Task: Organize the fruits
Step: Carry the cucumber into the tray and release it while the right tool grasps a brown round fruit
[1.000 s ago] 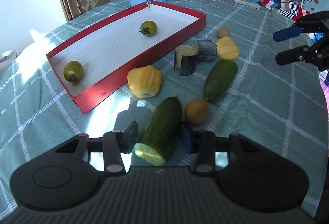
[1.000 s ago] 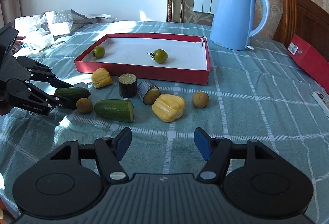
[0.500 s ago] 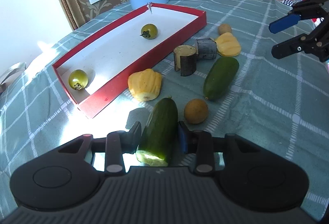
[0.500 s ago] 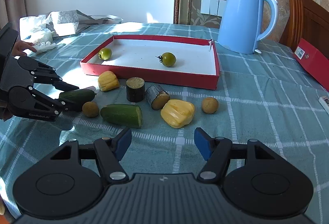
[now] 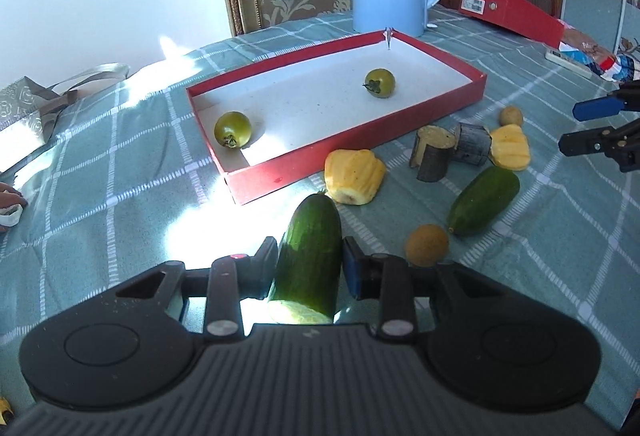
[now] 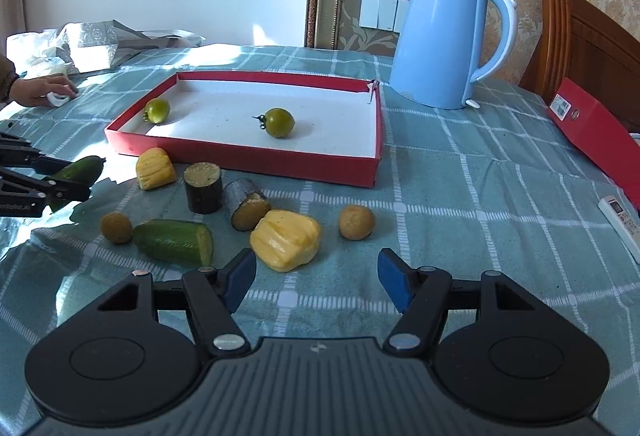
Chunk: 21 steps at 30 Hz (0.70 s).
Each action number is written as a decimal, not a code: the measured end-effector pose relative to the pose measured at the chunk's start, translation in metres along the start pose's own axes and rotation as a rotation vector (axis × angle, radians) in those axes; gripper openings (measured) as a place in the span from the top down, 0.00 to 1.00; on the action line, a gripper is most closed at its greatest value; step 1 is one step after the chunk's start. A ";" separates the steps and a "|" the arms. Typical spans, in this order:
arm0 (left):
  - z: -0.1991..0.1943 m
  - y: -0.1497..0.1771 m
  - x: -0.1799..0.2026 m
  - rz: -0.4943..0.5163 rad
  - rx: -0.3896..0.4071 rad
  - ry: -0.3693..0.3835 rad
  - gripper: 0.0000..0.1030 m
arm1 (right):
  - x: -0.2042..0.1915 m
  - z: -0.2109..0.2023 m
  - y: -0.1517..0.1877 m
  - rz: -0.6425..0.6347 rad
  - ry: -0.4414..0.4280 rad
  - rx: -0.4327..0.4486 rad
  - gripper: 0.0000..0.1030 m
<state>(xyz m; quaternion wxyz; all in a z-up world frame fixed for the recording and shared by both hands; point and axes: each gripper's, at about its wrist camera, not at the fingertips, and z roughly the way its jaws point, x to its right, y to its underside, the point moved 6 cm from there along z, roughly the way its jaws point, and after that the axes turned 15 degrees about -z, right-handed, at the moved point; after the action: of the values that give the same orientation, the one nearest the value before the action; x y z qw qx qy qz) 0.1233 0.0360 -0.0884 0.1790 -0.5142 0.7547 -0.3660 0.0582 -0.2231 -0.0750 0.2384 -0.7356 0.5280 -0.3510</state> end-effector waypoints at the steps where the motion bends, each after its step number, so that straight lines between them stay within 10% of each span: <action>1: -0.003 0.000 0.000 -0.011 0.002 0.003 0.70 | 0.005 0.003 -0.002 0.014 0.011 0.000 0.35; 21: -0.036 -0.002 0.019 -0.157 0.039 -0.005 0.70 | 0.029 0.082 -0.018 0.105 -0.008 -0.109 0.66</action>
<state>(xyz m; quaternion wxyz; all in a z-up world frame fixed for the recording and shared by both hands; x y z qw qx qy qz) 0.0941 0.0315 -0.0609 0.1618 -0.5691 0.7043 -0.3924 0.1374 -0.2466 -0.1068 0.2182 -0.7202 0.5834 -0.3055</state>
